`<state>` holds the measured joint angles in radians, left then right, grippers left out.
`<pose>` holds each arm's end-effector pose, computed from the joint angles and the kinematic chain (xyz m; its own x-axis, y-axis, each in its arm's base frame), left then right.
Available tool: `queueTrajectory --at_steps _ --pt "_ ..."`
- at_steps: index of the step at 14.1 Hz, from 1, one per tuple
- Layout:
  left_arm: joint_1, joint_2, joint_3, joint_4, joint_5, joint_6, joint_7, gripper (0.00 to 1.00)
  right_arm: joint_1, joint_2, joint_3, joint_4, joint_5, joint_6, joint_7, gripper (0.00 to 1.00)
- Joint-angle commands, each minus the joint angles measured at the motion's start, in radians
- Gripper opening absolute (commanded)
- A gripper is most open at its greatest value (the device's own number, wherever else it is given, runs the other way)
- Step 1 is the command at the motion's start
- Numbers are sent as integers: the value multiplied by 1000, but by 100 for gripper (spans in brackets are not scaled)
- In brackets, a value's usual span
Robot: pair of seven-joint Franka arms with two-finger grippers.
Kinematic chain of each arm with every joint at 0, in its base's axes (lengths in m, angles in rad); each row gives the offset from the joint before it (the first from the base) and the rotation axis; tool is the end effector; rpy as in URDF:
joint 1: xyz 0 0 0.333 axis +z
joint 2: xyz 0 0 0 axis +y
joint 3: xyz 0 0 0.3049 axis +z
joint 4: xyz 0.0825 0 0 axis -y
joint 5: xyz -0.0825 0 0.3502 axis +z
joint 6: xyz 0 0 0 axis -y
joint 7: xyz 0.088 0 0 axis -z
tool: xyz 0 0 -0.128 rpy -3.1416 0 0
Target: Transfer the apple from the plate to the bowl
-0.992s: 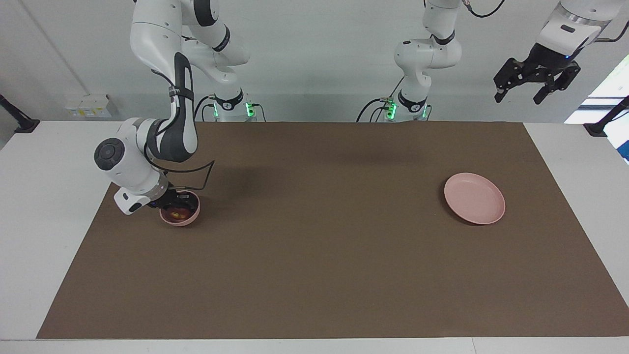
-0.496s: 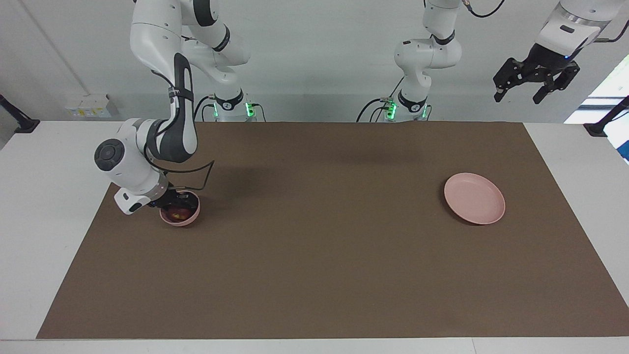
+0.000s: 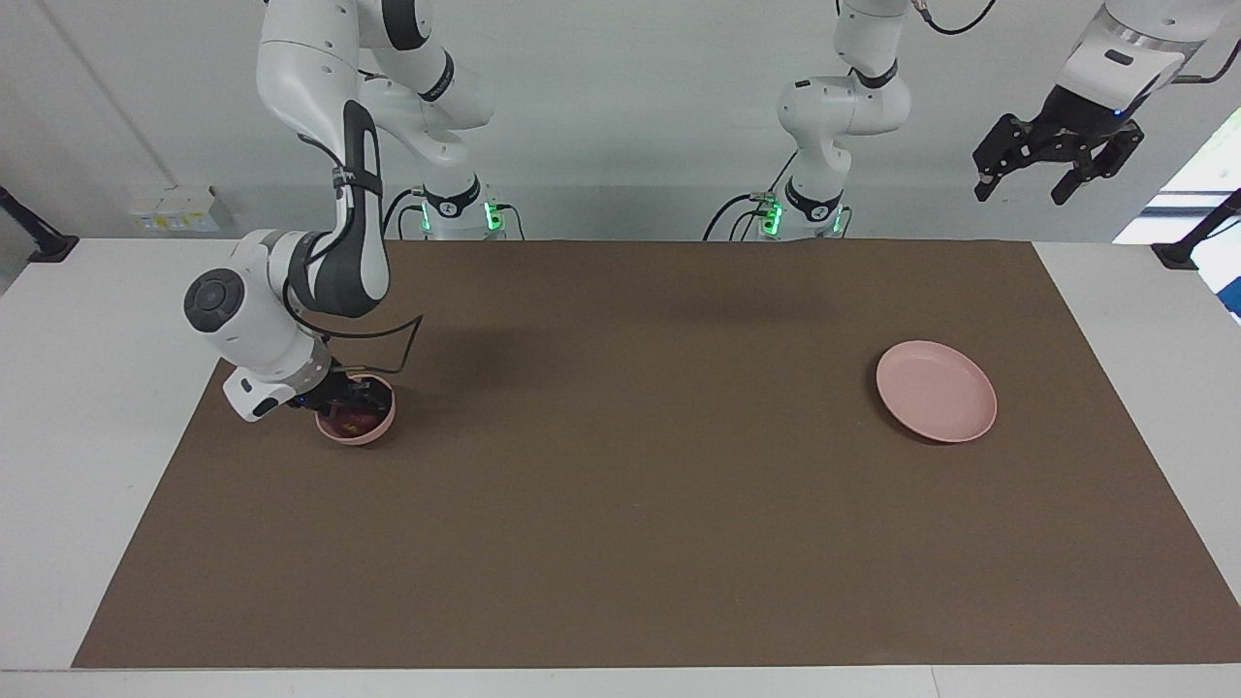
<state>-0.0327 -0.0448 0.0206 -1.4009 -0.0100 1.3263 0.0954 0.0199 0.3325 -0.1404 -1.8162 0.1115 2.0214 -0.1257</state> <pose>0.4774 -0.0069 0.6659 0.9935 -0.1097 -0.0286 -0.1094 -0.9939 0.0135 0.5844 -0.0575 0.3357 0.9923 -0.0408 -0.1169 -0.0484 -0.9968 -0.0630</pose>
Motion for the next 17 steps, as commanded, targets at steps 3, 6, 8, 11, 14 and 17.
queueTrajectory --at_steps 3,6,8,11,14,17 --pt "4 -26 -1 -27 10 -6 10 100 31 -133 7 15 -91 -67 73 100" --pt "4 -26 -1 -27 10 -6 10 100 74 -206 7 21 -141 -113 136 100" --pt "4 -26 -1 -27 10 -6 10 100 81 -252 8 25 -145 -145 161 100" --pt "4 -26 -1 -27 10 -6 10 100 77 -303 10 116 -144 -290 153 100" --pt "4 -26 -1 -27 10 -6 10 100 74 -352 10 192 -136 -424 152 100" --pt "4 -26 -1 -27 10 -6 10 100 71 -380 15 251 -124 -510 152 100"
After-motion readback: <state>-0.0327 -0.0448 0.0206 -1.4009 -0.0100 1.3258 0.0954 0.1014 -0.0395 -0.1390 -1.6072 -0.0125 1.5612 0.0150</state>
